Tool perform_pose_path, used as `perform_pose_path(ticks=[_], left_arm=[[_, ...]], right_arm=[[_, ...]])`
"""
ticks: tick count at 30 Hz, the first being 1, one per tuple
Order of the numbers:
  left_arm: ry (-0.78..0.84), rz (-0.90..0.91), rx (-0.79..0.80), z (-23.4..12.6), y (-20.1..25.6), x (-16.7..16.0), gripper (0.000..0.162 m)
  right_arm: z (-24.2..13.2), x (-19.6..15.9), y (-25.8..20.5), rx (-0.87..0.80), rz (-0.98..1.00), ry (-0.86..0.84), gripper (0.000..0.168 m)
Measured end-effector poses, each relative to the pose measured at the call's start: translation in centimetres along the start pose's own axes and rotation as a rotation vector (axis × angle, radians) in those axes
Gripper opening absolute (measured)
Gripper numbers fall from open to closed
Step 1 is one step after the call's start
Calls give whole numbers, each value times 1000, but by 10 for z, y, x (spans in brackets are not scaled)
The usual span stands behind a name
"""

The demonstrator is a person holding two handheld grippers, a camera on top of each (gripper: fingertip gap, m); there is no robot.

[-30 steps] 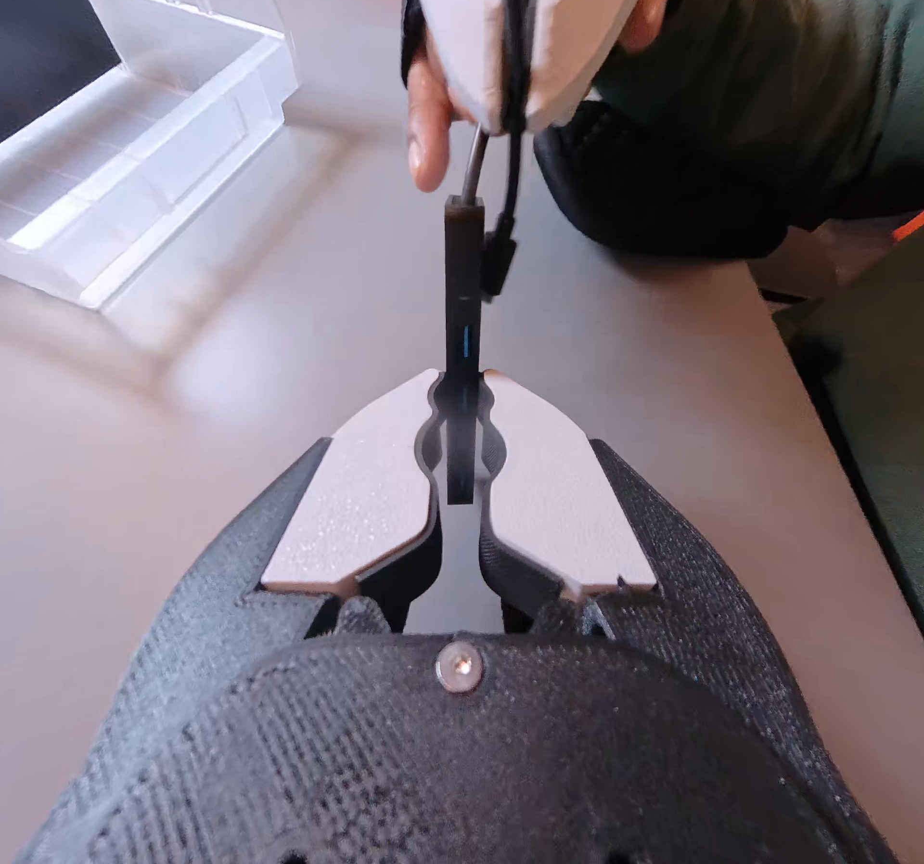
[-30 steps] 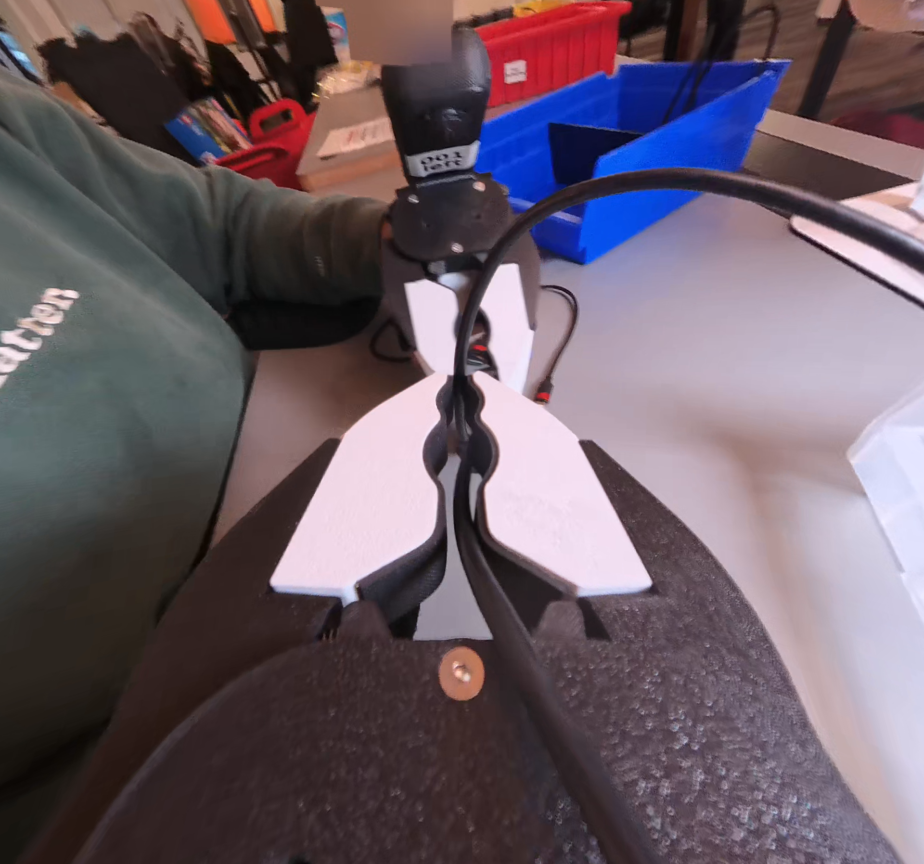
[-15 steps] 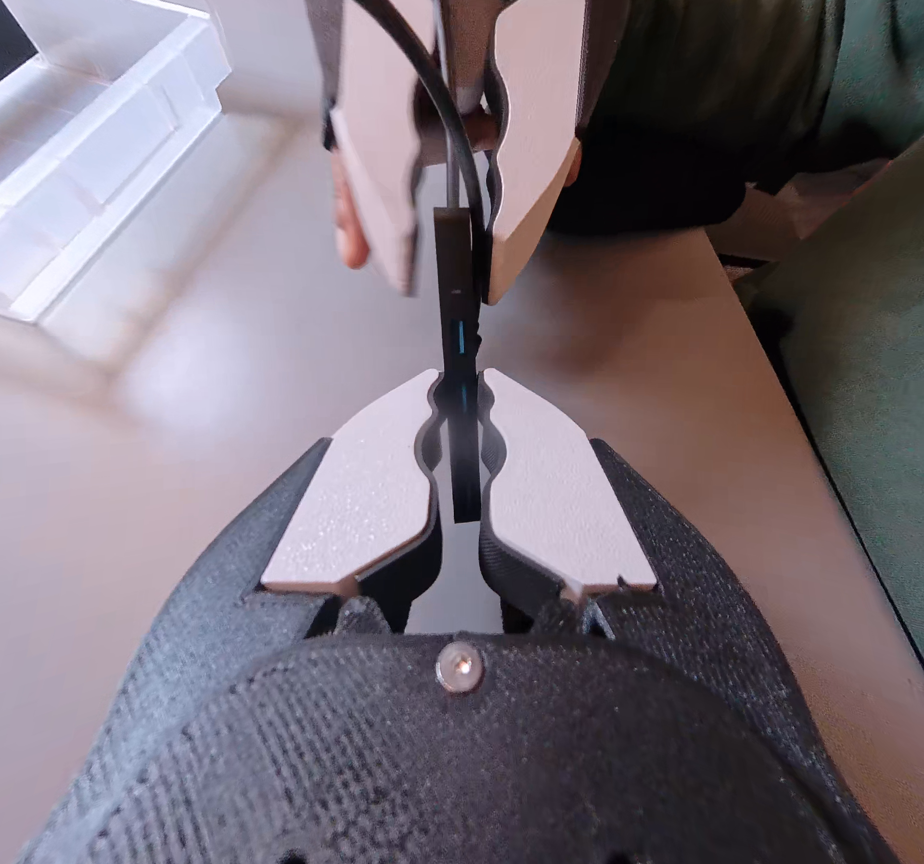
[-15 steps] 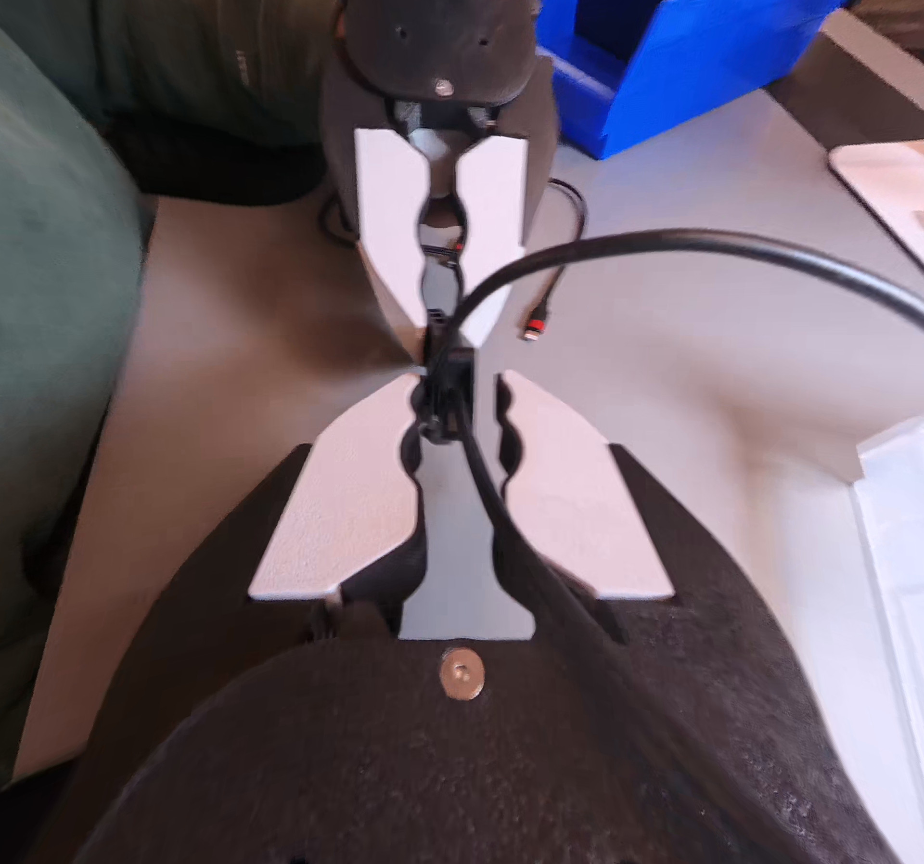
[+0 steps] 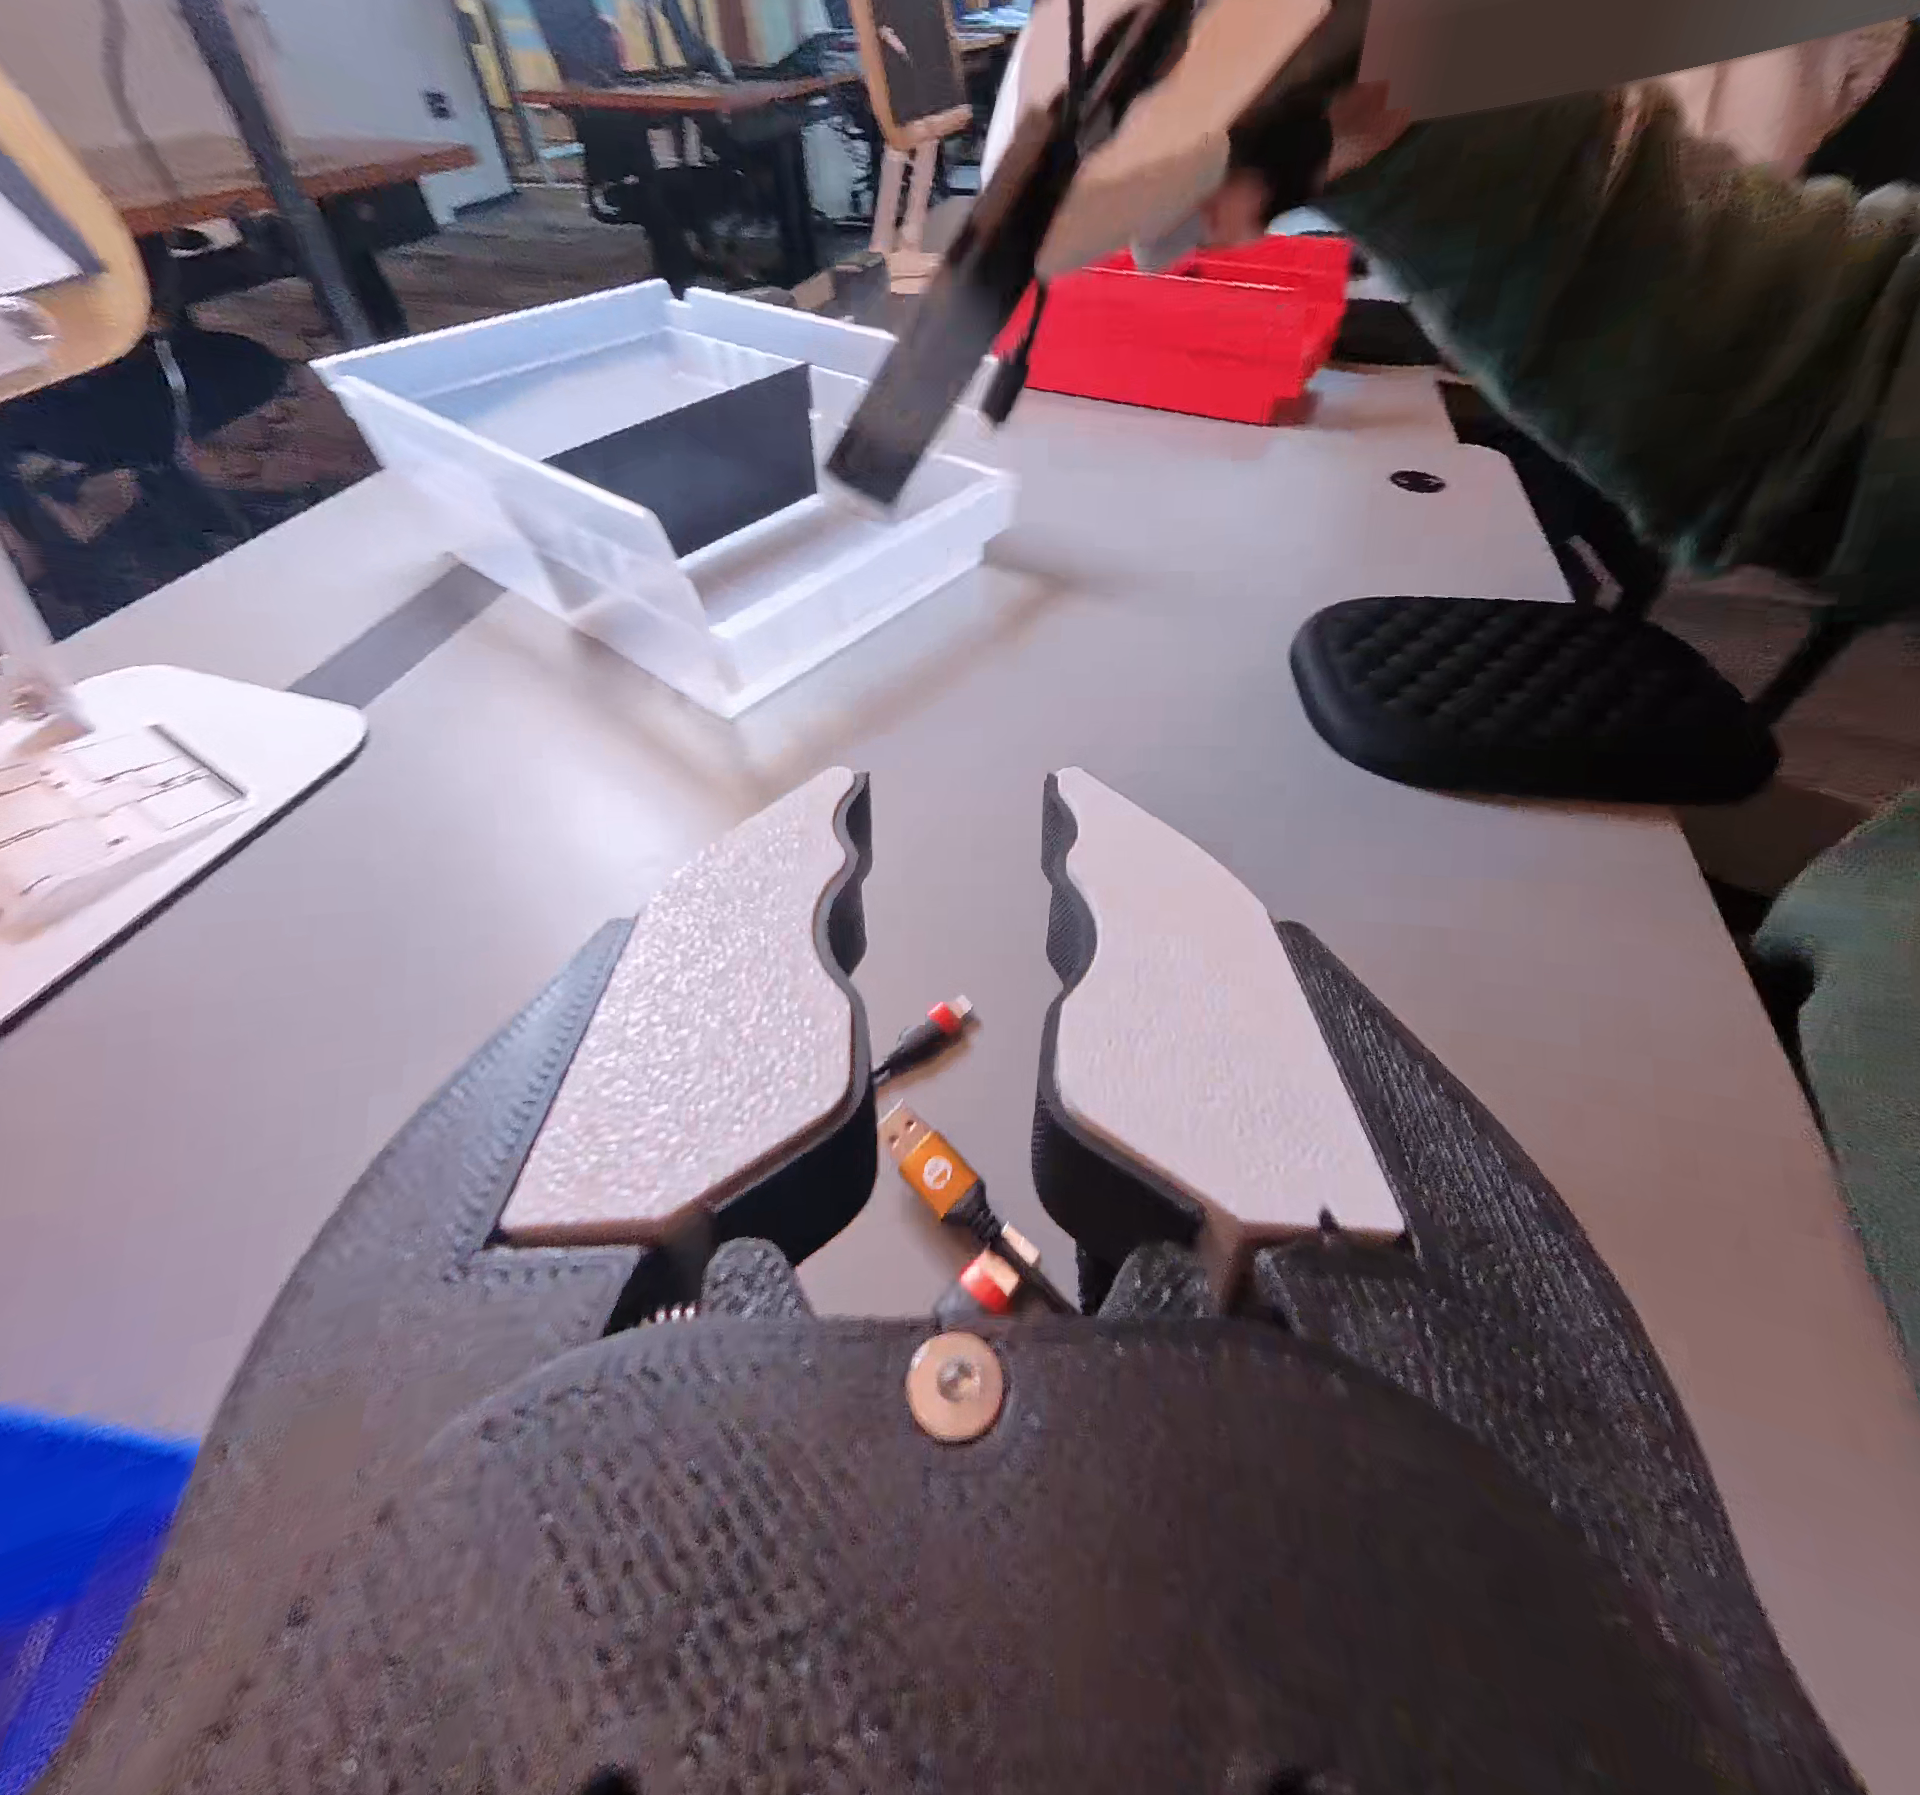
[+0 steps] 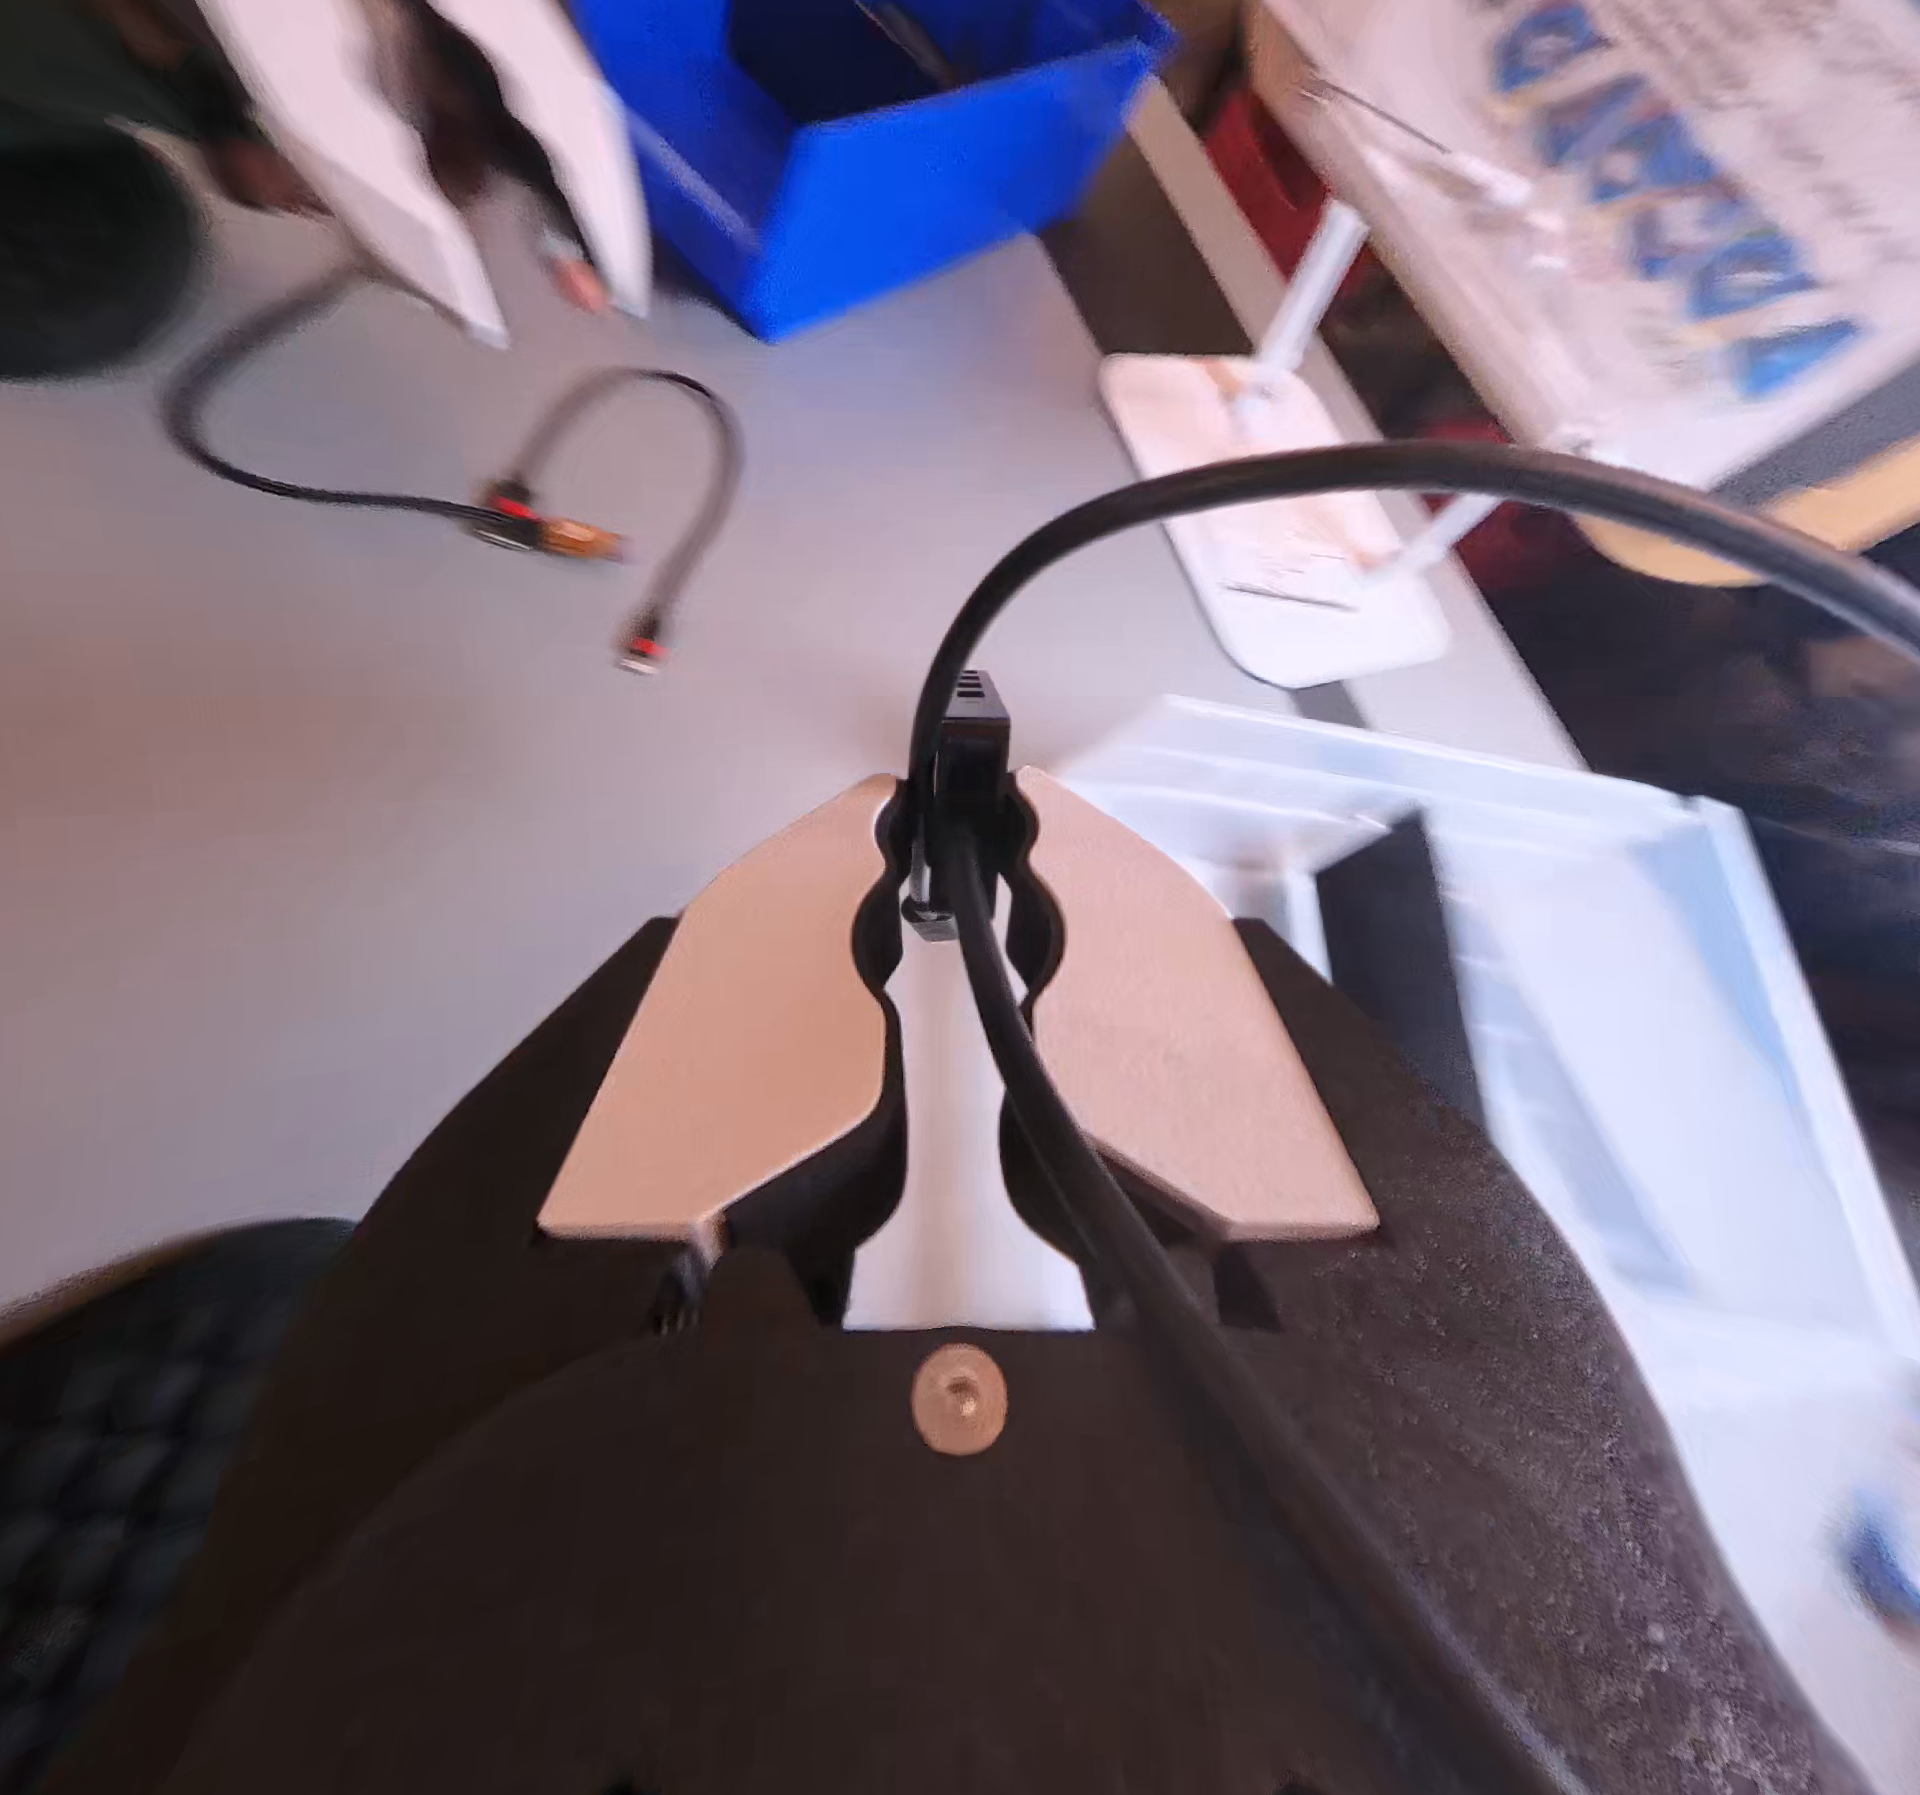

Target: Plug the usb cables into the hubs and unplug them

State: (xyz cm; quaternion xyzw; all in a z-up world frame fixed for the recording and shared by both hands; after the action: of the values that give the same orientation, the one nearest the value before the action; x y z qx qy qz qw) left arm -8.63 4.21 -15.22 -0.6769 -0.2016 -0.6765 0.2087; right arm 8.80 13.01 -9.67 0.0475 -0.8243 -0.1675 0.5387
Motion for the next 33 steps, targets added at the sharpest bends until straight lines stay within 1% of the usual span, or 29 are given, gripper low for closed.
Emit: perform_pose_path(ticks=[2, 5, 7, 9, 11, 13, 16, 18, 20, 23, 25, 29, 31, 33], left_arm=[[-6, 31, 50, -13, -2, -7, 30], [-16, 59, 106, -28, -3, -15, 29], [-8, 49, 122, -34, -2, -18, 28], [-10, 32, 131, -38, -1, -23, 26], [-21, 30, 136, -39, -1, -28, 24], [-35, 39, 140, -38, -1, -33, 22], [-63, 68, 140, -37, 0, -40, 21], [-83, 92, 135, -36, 1, -44, 20], [-95, 100, 130, -36, 0, -48, 20], [-94, 76, 118, -36, -2, -51, 20], [-90, 58, 112, -37, -4, -52, 20], [-81, 39, 106, -38, -7, -52, 20], [-81, 36, 107, -38, -8, -53, 20], [-84, 35, 109, -39, -8, -54, 20]], right_arm=[[-7, 2, 42, -114, -58, -106, 16], [-10, -13, 106, -254, -152, -327, 15], [-8, -37, 151, -321, -207, -545, 16], [-3, -69, 191, -354, -237, -778, 16], [4, -108, 217, -323, -220, -1008, 16], [21, -142, 228, -241, -173, -1126, 16], [41, -183, 223, -77, -40, -1246, 16], [53, -197, 223, -35, 5, -1234, 17], [62, -203, 224, -18, 60, -1199, 20], [68, -196, 227, -10, 69, -1107, 41], [70, -181, 225, 0, 110, -1003, 50], [72, -138, 231, -41, 163, -739, 53], [72, -114, 241, -104, 166, -602, 53], [71, -90, 258, -212, 138, -469, 54]])
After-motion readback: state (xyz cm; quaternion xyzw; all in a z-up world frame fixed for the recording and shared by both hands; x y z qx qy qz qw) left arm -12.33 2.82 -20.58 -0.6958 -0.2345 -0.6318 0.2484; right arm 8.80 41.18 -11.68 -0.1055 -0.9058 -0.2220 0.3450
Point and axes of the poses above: each gripper's, where its closed fingertips meet, z out along the fingers, x out of its top, y = z × x across the jaws, the point moved 2 cm from there along -z, back along the fingers, and after that the axes turned 13 degrees about y, right-handed, at the moved point
